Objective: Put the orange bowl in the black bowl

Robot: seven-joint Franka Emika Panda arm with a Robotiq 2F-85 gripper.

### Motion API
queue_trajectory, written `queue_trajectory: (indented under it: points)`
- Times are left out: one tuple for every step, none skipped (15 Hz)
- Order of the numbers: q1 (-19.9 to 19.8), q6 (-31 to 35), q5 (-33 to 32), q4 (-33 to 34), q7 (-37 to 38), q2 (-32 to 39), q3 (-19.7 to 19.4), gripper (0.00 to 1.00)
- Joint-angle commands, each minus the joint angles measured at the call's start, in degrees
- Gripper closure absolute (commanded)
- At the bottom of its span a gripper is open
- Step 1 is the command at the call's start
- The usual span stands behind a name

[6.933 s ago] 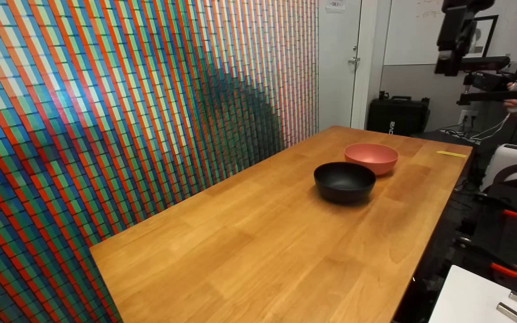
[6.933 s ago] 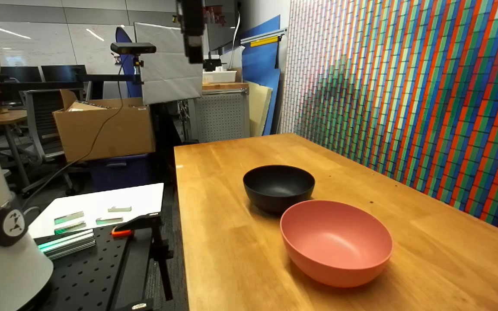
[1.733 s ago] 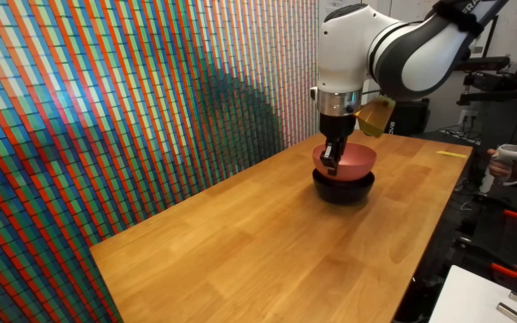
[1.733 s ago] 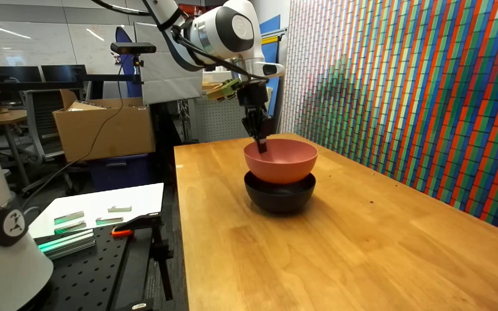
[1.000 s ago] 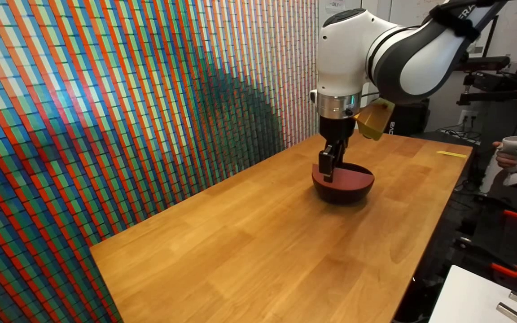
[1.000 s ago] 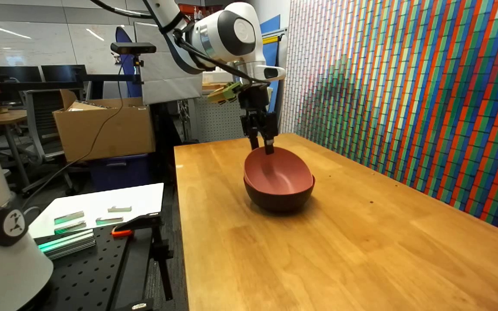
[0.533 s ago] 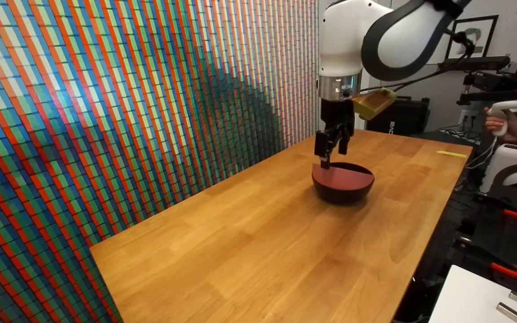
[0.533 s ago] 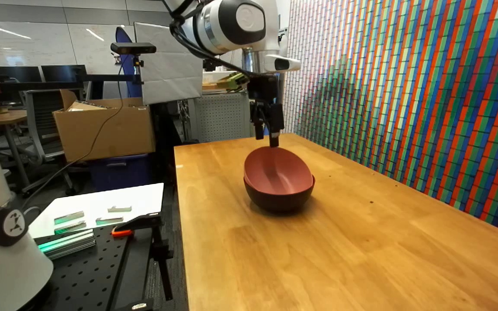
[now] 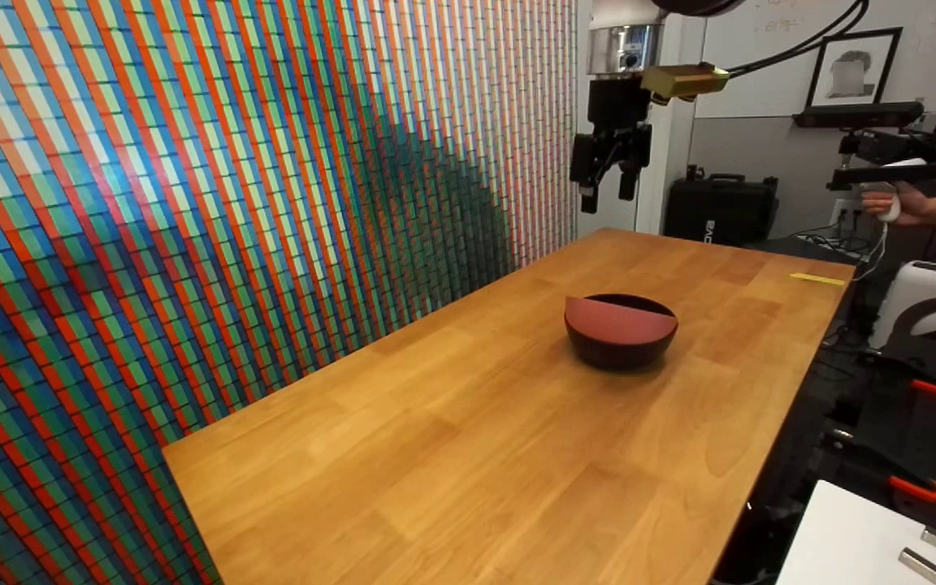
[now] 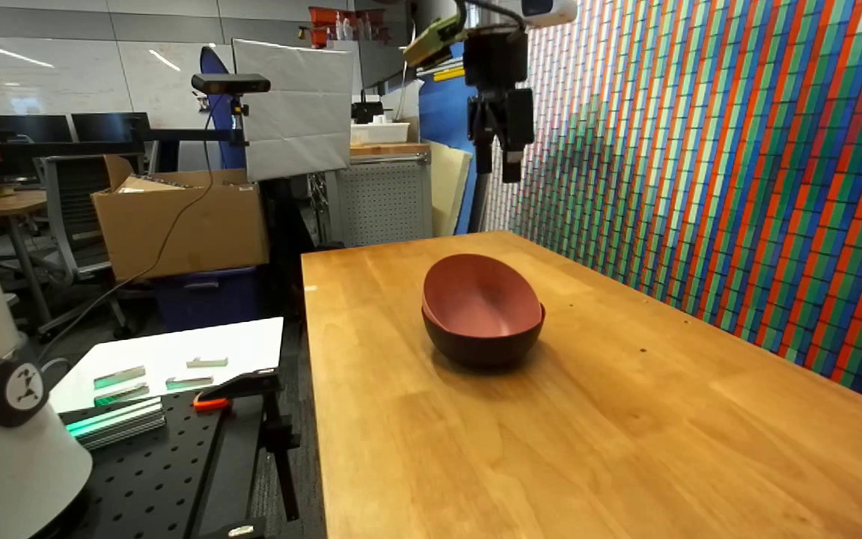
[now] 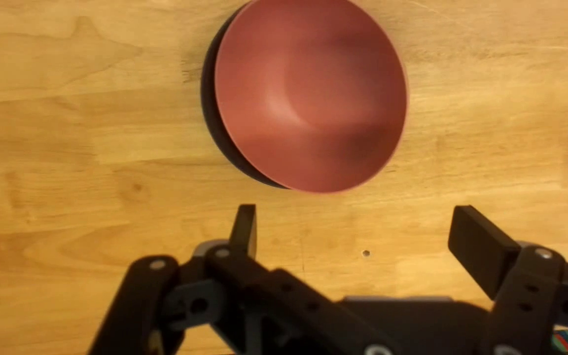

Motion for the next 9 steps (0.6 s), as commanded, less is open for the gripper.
queue_trajectory:
  points:
    - [-2.29, -8.8, -0.78, 5.73, -3.26, 0.01, -1.85, 0.0]
    - [-2.85, -10.5, -1.24, 7.25, -3.93, 0.28, -2.4, 0.0]
    - [-3.26, -12.38, -1.2, 8.51, -4.46, 0.32, -2.8, 0.0]
    - [-3.66, -13.46, -1.41, 9.59, -5.2, 0.26, -3.18, 0.0]
    - [-4.32, -15.16, -1.77, 11.88, -6.68, 0.82, -3.8, 0.0]
    - [-4.72, -16.16, -2.19, 13.2, -7.72, 1.04, -4.15, 0.0]
    - [-5.11, -17.41, -2.13, 14.7, -8.76, 1.33, -4.5, 0.0]
    - [-5.43, -18.14, -2.29, 15.79, -9.51, 1.38, -4.81, 0.0]
    - [-4.94, -14.89, -1.43, 11.59, -7.44, 0.06, -4.31, 0.0]
